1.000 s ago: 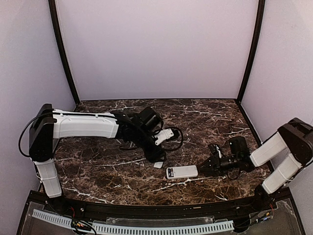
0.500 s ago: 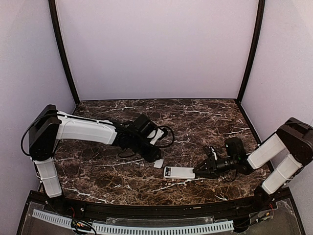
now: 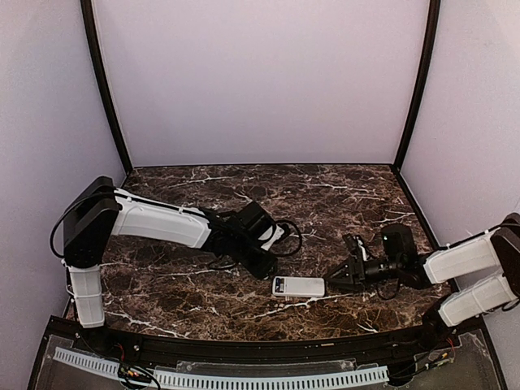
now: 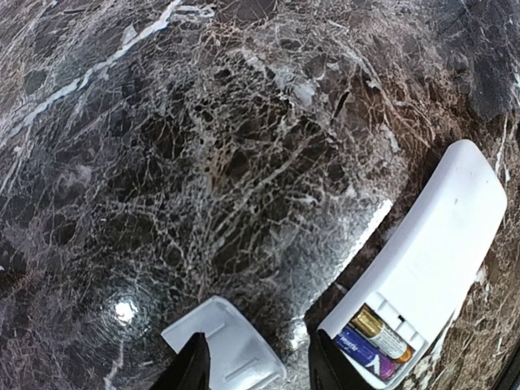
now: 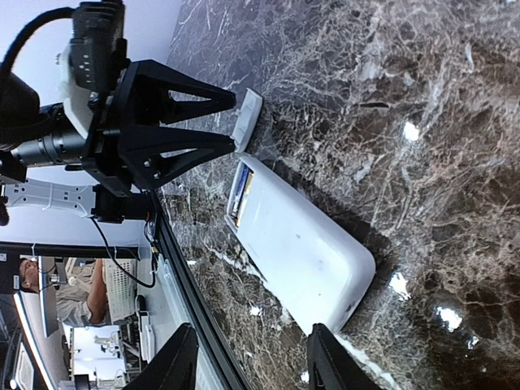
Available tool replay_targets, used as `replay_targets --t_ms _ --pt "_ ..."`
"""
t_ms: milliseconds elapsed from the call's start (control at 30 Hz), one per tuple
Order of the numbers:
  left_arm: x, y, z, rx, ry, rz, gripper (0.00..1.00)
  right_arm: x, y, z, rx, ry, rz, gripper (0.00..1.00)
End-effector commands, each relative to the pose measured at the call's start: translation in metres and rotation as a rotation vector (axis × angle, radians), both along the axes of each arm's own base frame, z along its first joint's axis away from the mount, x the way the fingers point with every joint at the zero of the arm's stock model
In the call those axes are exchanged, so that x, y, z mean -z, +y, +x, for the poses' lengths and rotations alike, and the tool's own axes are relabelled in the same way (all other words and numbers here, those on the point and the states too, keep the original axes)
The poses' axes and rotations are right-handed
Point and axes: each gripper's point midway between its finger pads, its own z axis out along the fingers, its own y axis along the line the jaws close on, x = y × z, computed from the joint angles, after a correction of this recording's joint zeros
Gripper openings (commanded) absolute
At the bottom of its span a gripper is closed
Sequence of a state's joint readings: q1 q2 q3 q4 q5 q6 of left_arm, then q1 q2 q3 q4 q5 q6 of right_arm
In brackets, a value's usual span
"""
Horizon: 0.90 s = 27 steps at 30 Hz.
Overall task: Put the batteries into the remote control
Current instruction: Pick up the battery cover from the center of the board.
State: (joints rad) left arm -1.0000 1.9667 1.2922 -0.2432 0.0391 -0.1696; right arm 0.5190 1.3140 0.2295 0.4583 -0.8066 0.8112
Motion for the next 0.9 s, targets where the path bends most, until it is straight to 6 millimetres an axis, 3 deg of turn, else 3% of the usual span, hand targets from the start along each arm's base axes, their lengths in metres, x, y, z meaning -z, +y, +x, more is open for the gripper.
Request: replay_targets --t_ms 0,300,367,500,567,700,867 --pt "0.007 0.005 -0.001 -0.015 0.013 0.056 0.41 -0.005 -0.007 0.006 0.018 -0.071 -0.083 0.46" --pt "0.018 0.018 0.004 -0.06 0.004 0.139 0.24 -0.055 -0.025 0.026 0.1 -0.34 -0.1 0.55" --pt "0.018 0.019 0.002 -0.058 0.018 0.139 0.18 -0.069 -0.028 0.031 0.111 -0.425 -0.118 0.7" --pt "0.011 0.017 0.0 -0.054 0.031 0.132 0.05 -0.105 -0.03 0.037 0.096 -0.612 -0.127 0.89" --pt "0.004 0.015 -0.001 -0.049 0.033 0.113 0.01 -0.12 -0.031 0.04 0.108 -0.675 -0.119 0.98" --pt "-0.022 0.009 -0.005 -0.017 0.043 0.028 0.0 -0.14 -0.034 0.044 0.117 -0.789 -0.12 0.99" --pt "-0.079 -0.001 -0.019 0.085 0.058 -0.166 0.0 -0.167 -0.021 0.041 0.018 -0.91 -0.075 0.99"
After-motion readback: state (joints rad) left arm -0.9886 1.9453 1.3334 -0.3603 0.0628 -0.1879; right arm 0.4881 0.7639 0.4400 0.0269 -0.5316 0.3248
